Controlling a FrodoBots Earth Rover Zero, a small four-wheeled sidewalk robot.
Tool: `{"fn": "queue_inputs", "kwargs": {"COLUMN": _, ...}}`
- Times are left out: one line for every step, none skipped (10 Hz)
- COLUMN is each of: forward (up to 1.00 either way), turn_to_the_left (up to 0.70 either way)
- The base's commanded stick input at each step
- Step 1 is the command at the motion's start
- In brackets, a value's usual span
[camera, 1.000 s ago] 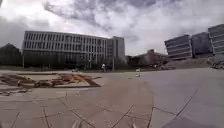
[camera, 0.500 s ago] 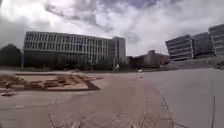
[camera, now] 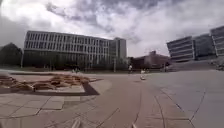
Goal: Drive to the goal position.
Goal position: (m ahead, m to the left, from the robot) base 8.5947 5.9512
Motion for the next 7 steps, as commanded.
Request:
{"fn": "queue_inputs", "kwargs": {"forward": 1.0, "turn_to_the_left": 0.0}}
{"fn": "queue_inputs", "kwargs": {"forward": 1.0, "turn_to_the_left": 0.0}}
{"fn": "queue_inputs", "kwargs": {"forward": 1.0, "turn_to_the_left": 0.0}}
{"fn": "queue_inputs", "kwargs": {"forward": 1.0, "turn_to_the_left": 0.0}}
{"fn": "queue_inputs", "kwargs": {"forward": 1.0, "turn_to_the_left": 0.0}}
{"fn": "queue_inputs", "kwargs": {"forward": 1.0, "turn_to_the_left": 0.0}}
{"fn": "queue_inputs", "kwargs": {"forward": 1.0, "turn_to_the_left": 0.0}}
